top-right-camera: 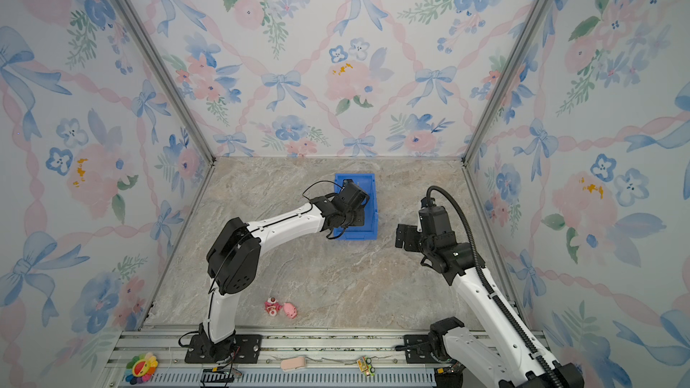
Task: Put the screwdriver in the bin
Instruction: Place the screwdriver in the bin.
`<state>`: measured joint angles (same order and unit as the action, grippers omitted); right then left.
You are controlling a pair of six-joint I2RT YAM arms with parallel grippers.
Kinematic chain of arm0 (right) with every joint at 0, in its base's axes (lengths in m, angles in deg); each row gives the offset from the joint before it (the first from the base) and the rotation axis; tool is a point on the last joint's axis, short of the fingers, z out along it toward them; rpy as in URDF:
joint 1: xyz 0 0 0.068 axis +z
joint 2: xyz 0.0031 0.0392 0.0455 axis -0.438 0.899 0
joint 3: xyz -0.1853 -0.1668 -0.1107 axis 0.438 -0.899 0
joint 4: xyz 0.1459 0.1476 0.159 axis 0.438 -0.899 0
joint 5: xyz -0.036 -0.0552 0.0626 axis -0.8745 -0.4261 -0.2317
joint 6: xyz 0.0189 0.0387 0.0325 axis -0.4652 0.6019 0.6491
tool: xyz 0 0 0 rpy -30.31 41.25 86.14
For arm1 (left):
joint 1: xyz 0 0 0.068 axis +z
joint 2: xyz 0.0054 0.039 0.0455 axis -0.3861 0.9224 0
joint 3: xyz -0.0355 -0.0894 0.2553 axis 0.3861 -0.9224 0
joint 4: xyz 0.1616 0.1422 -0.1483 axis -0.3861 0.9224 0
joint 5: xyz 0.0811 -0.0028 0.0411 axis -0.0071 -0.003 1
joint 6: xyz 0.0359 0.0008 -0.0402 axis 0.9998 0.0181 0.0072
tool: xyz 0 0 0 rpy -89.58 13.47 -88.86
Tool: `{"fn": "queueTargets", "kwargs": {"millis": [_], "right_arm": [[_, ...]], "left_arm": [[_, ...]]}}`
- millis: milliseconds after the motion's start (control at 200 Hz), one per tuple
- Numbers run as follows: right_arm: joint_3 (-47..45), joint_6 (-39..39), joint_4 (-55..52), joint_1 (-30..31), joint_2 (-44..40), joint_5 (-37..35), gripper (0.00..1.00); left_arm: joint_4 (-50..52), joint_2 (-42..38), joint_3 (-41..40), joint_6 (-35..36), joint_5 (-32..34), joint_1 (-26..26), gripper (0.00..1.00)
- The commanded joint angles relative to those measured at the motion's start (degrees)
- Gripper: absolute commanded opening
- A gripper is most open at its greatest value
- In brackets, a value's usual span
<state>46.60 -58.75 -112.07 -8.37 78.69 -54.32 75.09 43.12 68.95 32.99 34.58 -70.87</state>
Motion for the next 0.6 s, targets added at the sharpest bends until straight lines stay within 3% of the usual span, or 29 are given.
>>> {"fn": "queueTargets", "kwargs": {"millis": [0, 595], "right_arm": [[2.31, -1.52, -1.36, -0.64, 0.88, 0.50, 0.97], [1.64, -3.52, -1.42, -2.05, -1.85, -0.29, 0.97]], "left_arm": [[-0.01, 2.02, 1.77, -0.52, 1.37, 0.60, 0.00], [0.23, 7.04, 1.81, -0.53, 1.46, 1.53, 0.00]]}}
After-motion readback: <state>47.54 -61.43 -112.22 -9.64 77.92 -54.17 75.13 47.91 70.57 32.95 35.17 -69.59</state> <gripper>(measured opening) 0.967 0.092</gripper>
